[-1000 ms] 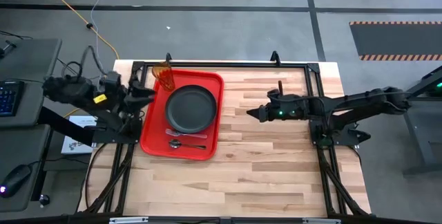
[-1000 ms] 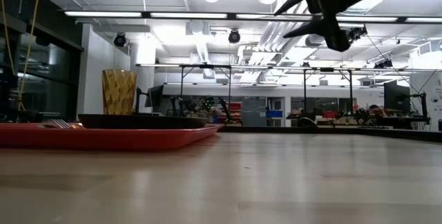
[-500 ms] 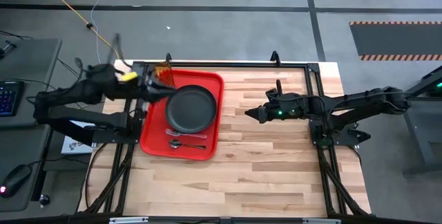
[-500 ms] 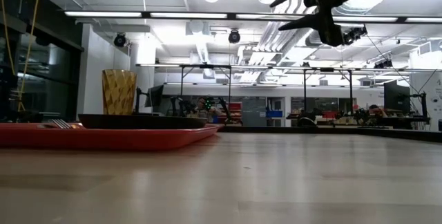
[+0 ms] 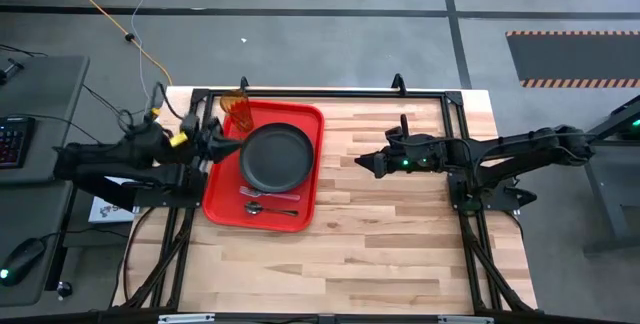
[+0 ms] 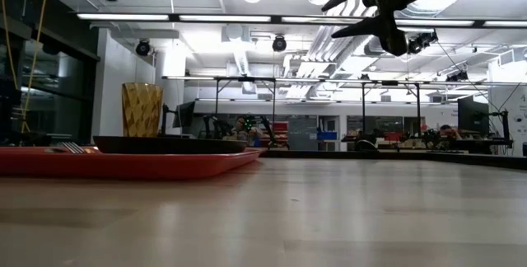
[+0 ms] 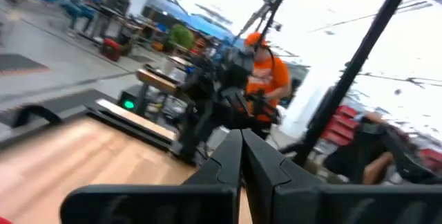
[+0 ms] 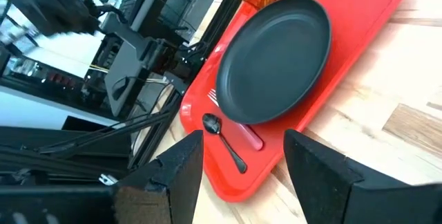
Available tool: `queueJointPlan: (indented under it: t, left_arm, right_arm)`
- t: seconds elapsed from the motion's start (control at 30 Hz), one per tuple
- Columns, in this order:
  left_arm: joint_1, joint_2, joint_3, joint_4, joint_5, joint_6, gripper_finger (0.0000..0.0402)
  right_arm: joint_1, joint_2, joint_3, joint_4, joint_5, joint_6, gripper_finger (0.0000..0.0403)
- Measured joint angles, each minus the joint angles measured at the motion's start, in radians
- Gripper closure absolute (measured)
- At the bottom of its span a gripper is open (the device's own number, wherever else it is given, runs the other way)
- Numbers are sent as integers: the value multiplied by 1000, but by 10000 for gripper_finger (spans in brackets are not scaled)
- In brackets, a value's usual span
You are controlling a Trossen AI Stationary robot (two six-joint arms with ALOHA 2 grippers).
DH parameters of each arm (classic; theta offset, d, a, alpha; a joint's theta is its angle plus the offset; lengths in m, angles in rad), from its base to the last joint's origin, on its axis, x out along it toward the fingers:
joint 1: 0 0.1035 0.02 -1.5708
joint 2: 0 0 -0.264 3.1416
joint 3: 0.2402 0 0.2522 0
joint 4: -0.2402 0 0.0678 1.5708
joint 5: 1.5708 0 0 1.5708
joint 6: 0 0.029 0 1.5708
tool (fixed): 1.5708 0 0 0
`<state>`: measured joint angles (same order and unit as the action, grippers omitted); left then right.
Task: Pick and place plate/cup/fork/spoon on tray
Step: Return to Home Position
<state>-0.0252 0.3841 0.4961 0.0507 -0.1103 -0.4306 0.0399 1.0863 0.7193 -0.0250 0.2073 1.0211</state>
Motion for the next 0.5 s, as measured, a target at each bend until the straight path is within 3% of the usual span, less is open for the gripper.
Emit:
queueJointPlan:
  t: [0.27,0.5]
  left_arm:
    - [-161,4,-157,76,-49,49,401]
    - [-178,-141,-257,73,6,96,401]
  right_arm:
    - [0,0,0,0,-20,-29,210]
    - [0,0,0,0,-29,31,210]
